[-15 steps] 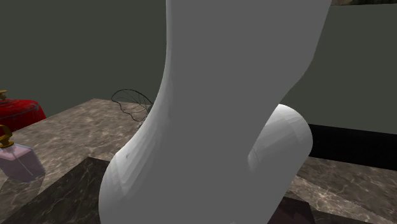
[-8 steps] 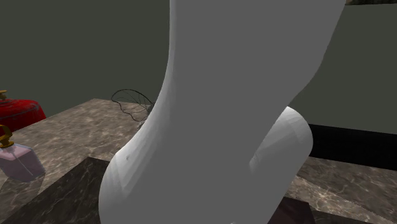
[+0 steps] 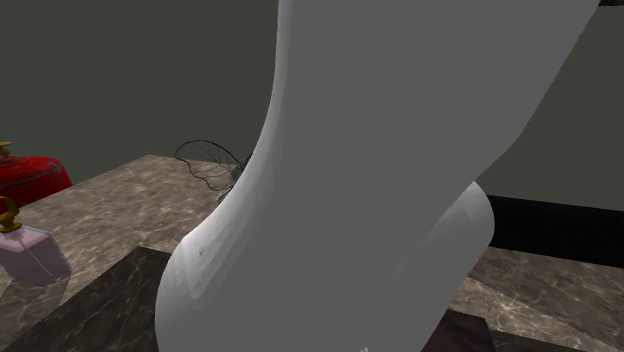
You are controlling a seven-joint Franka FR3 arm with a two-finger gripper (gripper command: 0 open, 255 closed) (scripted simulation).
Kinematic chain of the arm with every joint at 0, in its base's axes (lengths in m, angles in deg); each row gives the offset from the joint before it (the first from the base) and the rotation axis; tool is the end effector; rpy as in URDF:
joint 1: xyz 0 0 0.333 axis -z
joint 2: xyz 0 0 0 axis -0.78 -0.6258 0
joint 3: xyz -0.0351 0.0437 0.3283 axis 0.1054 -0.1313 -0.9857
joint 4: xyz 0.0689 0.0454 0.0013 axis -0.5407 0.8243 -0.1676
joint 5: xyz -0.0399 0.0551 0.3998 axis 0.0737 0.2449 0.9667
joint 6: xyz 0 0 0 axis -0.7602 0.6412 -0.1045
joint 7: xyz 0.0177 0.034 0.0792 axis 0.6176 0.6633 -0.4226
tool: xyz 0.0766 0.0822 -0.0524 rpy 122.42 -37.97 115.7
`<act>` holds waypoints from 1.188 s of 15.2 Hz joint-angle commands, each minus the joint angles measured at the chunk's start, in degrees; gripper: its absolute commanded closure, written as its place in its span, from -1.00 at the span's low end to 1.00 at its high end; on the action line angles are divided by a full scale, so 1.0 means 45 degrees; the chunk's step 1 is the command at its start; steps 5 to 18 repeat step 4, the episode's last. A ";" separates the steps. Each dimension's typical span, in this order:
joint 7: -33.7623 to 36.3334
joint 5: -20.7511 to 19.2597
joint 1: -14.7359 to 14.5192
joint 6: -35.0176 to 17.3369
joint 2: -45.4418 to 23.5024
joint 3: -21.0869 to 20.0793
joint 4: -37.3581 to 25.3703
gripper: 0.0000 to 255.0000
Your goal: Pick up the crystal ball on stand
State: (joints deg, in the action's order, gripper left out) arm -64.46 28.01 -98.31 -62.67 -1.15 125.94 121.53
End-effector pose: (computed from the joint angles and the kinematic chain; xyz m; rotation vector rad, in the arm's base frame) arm 0.5243 0.0552 0.4012 -2.1312 -1.7165 -0.8863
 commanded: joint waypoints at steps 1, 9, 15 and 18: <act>0.0464 -0.0486 0.0108 0.0109 0.0297 -0.0115 -0.0056 1.00; 0.0708 -0.0728 0.0176 0.0196 0.0430 -0.0185 -0.0117 1.00; 0.0708 -0.0728 0.0176 0.0196 0.0430 -0.0185 -0.0117 1.00; 0.0708 -0.0728 0.0176 0.0196 0.0430 -0.0185 -0.0117 1.00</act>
